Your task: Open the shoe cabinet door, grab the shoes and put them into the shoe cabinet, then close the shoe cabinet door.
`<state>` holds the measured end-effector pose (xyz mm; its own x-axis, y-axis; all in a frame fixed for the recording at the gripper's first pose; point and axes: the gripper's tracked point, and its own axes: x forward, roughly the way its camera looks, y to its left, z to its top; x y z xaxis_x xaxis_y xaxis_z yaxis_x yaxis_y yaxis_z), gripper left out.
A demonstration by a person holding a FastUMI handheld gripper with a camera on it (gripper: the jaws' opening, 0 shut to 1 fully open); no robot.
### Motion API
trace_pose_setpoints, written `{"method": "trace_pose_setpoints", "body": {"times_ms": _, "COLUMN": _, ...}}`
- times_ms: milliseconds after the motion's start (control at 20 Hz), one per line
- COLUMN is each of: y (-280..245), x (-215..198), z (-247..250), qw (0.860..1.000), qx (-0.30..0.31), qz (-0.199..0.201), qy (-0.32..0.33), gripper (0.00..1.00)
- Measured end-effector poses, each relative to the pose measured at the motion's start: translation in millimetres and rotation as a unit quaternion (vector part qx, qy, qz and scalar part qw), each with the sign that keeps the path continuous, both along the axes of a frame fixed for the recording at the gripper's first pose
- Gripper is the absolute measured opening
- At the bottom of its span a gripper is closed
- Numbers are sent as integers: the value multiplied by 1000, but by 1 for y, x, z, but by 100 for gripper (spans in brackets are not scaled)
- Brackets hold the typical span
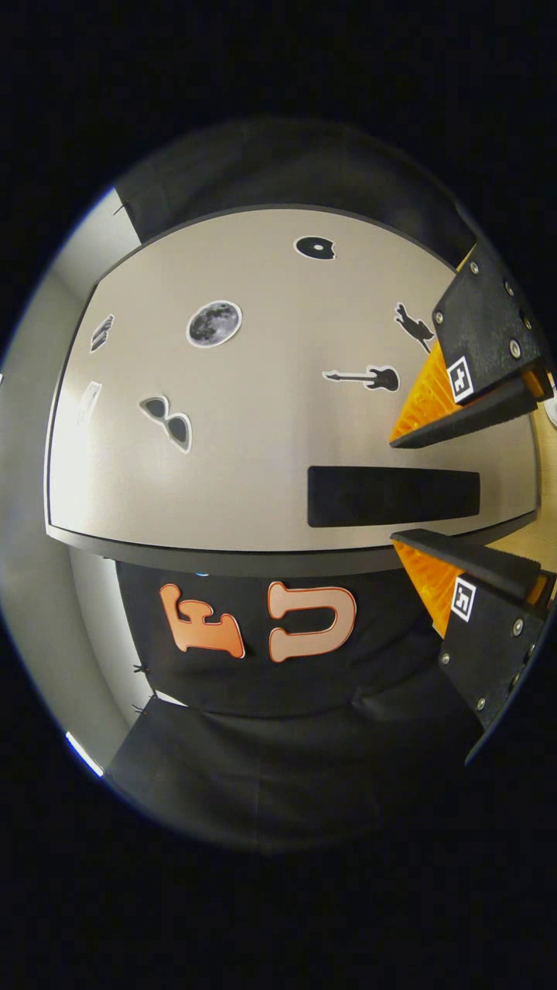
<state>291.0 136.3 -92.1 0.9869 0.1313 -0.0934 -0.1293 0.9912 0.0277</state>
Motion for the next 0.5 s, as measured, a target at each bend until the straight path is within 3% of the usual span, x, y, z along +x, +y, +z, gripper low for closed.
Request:
{"method": "trace_pose_setpoints", "body": {"times_ms": 250, "y": -1, "x": 2, "z": 0, "qw": 1000, "qx": 3, "qz": -4, "qy": -1, "gripper": 39}}
{"method": "trace_pose_setpoints", "body": {"times_ms": 500, "y": 0, "x": -1, "z": 0, "qw": 1000, "qx": 6, "qz": 8, "qy": 5, "gripper": 33}}
